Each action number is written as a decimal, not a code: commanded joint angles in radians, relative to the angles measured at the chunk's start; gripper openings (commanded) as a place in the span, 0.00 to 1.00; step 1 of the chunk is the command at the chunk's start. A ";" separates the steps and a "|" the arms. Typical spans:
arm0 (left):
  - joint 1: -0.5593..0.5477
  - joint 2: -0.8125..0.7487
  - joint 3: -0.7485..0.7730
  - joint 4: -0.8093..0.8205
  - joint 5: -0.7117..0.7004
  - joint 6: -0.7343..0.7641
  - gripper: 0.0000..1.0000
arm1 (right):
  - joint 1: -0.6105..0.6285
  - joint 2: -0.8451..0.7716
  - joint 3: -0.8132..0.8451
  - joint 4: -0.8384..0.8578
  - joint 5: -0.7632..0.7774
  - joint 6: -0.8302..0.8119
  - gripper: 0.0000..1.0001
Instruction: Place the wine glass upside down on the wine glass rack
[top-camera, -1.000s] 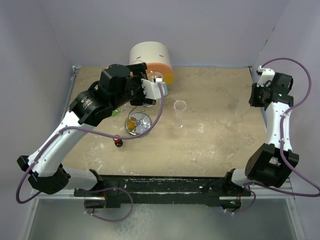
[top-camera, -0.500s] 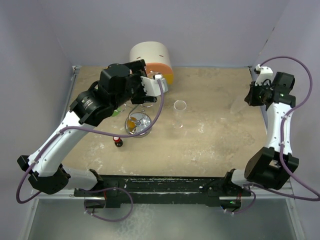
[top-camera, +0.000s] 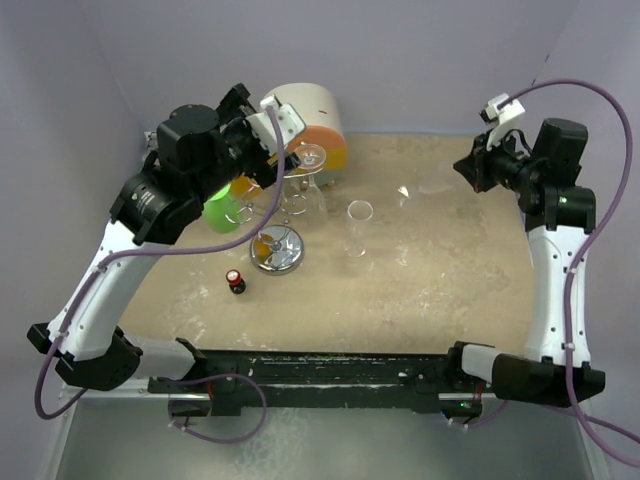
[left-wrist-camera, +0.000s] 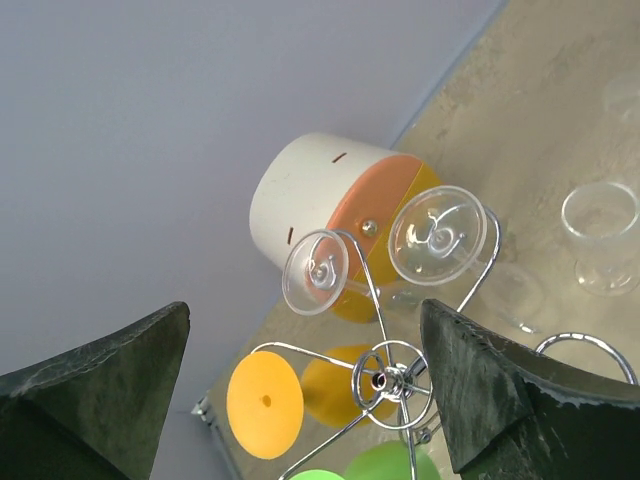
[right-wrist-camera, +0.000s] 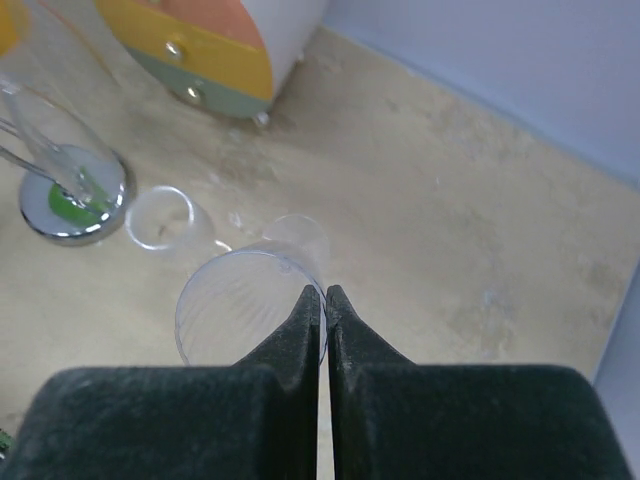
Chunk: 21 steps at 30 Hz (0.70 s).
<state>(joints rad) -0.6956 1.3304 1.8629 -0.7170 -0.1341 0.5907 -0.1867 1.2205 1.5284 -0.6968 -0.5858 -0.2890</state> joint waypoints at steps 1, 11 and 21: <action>0.060 -0.018 0.060 0.069 0.114 -0.211 0.99 | 0.052 -0.029 0.152 0.029 -0.069 0.073 0.00; 0.145 0.010 0.062 0.128 0.268 -0.496 0.99 | 0.079 -0.067 0.234 0.387 -0.276 0.387 0.00; 0.146 0.084 0.122 0.137 0.335 -0.659 0.99 | 0.112 -0.037 0.257 0.714 -0.312 0.719 0.00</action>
<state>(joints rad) -0.5564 1.4006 1.9434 -0.6434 0.1375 0.0509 -0.0910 1.1717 1.7443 -0.1619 -0.8597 0.2665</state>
